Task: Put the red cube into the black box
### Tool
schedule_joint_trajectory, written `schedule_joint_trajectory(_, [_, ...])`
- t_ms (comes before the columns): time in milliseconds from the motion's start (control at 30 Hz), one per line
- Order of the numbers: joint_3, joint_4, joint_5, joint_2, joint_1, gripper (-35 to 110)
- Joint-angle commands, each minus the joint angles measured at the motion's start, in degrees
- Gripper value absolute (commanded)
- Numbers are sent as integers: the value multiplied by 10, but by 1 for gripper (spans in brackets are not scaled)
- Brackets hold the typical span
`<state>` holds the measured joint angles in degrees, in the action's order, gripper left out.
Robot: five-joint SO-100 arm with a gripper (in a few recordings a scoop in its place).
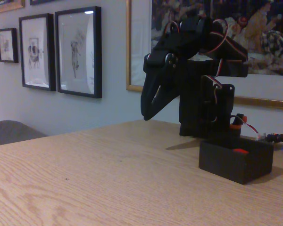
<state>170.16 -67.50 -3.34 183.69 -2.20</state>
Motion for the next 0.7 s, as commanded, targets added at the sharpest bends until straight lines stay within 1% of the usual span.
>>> schedule_joint_trajectory(0, [9, -9, -3, 22, -4, -4])
schedule_joint_trajectory(667, [12, -19, -1, 42, 2, -5])
